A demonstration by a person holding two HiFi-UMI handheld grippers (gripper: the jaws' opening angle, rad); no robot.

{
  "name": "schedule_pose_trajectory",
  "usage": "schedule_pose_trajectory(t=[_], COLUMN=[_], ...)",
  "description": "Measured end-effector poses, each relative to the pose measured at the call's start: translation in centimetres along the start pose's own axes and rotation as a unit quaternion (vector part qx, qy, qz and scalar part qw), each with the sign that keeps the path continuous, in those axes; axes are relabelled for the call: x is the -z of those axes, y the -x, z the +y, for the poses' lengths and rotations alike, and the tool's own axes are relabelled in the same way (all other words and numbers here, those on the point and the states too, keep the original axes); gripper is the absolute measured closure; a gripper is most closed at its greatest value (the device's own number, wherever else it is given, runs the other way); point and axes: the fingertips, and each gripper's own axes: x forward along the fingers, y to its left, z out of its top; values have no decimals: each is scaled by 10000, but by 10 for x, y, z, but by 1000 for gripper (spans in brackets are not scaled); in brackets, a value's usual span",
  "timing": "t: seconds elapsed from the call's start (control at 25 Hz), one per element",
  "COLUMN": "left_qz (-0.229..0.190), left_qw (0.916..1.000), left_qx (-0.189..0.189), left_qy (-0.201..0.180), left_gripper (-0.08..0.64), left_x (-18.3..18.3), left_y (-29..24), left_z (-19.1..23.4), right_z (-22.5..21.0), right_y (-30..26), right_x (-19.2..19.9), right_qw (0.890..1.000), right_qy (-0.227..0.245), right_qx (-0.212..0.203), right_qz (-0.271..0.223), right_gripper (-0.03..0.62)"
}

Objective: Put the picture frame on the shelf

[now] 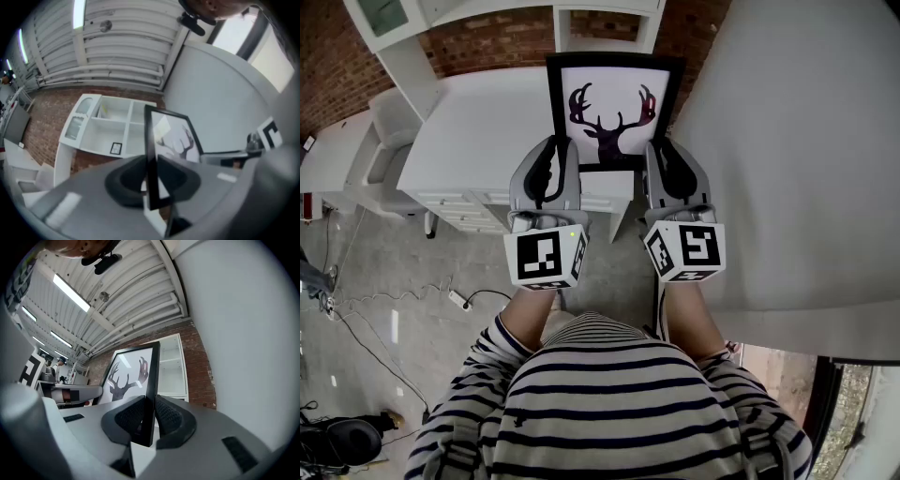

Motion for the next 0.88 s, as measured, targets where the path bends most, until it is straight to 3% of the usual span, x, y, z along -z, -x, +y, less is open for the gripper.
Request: schedule_pose_trajectory(t=[0.88], left_qz=[-78], left_qw=[9999], left_qx=[-69], left_qy=[-48], left_gripper=[480], left_x=[3], left_y=[1], left_z=[-2], right_z=[0], right_y=[3], right_x=[0], right_qw=[9998], right_qy=[-10], right_qx=[-158], right_qz=[-94], right_gripper=[528])
